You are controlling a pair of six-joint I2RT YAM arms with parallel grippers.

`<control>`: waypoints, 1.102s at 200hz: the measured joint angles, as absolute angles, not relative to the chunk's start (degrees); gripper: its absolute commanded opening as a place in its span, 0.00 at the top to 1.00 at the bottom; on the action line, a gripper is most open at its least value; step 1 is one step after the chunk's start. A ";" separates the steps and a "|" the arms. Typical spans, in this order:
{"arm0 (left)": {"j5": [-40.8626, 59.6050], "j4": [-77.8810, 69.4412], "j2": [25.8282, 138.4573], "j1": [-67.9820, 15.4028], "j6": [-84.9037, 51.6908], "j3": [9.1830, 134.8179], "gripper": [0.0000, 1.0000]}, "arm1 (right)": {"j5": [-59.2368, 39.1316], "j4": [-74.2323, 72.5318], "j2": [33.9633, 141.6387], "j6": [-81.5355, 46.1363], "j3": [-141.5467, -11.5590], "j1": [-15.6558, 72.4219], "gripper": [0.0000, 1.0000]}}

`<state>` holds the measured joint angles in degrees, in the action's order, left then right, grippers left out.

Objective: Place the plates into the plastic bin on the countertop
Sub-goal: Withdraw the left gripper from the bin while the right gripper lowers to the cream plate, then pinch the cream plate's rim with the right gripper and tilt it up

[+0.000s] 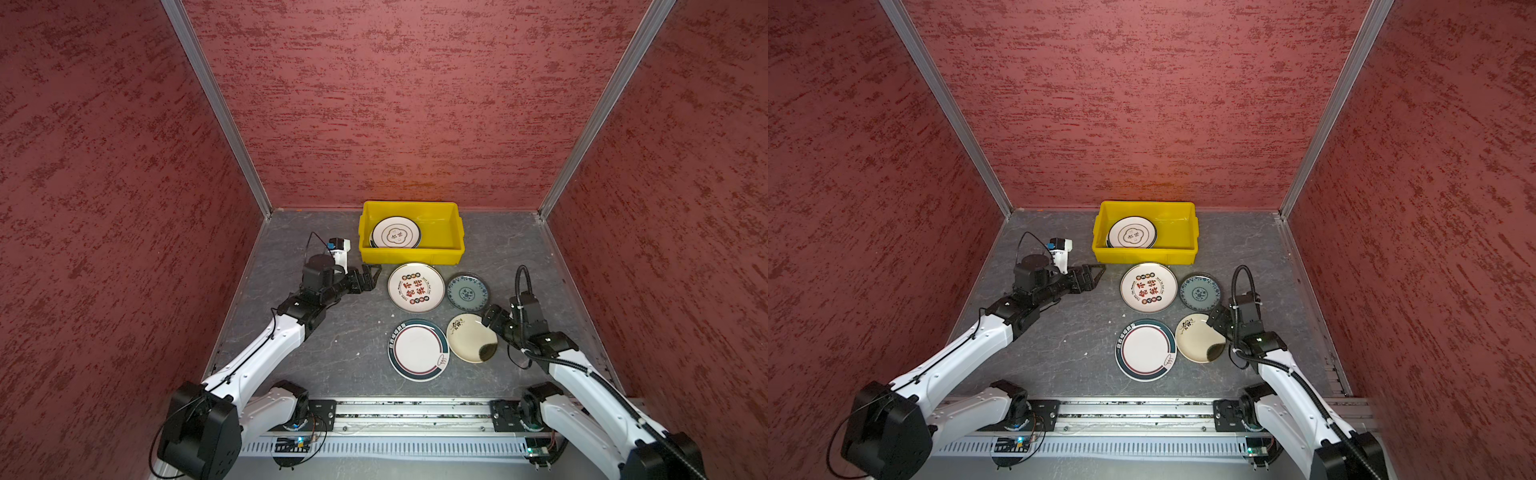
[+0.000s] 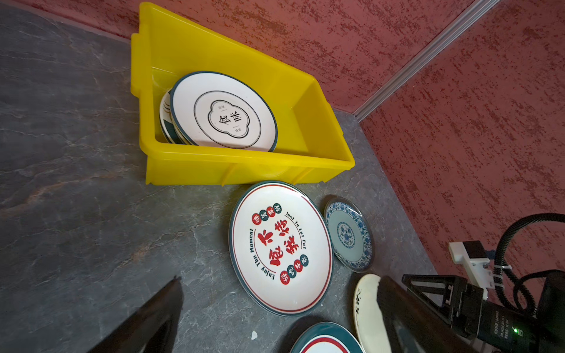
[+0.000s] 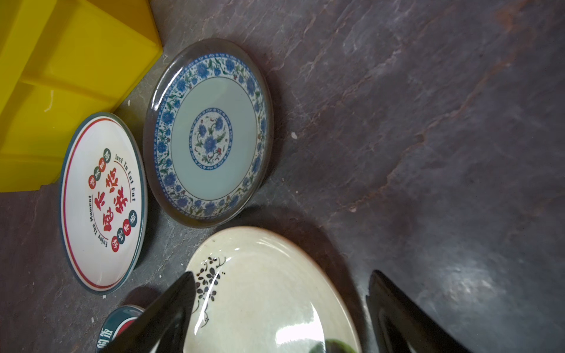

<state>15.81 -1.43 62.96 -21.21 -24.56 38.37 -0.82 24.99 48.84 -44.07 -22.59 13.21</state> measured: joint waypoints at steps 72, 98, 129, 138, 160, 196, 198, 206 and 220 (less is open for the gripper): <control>19.94 -9.08 65.47 -21.17 -23.66 33.69 0.01 | -7.88 25.19 51.70 -43.09 -21.15 12.58 0.18; 20.86 -10.68 68.10 -21.17 -23.75 33.65 0.00 | -10.52 25.15 52.01 -42.30 -20.86 12.53 0.22; 22.63 -12.01 71.81 -21.17 -23.99 33.65 0.01 | -12.62 25.12 52.18 -41.47 -20.43 12.49 0.27; 22.92 -12.38 72.40 -21.17 -24.36 33.63 0.01 | -12.97 25.10 52.03 -41.47 -20.12 12.49 0.27; 22.94 -14.00 72.99 -21.19 -25.69 33.50 0.00 | -13.52 25.17 51.51 -41.15 -19.53 12.49 0.31; 22.44 -14.63 73.63 -21.17 -27.00 33.50 0.01 | -14.11 24.64 51.09 -40.62 -18.76 12.38 0.42; 22.44 -14.61 73.71 -21.17 -27.00 33.50 0.01 | -14.20 24.58 51.09 -40.64 -18.65 12.38 0.43; 22.44 -14.57 73.97 -21.17 -27.14 33.50 0.01 | -14.55 24.21 51.09 -40.53 -18.15 12.38 0.45; 22.48 -14.41 74.11 -21.17 -27.14 33.50 0.01 | -15.29 23.53 51.09 -40.51 -17.21 12.32 0.46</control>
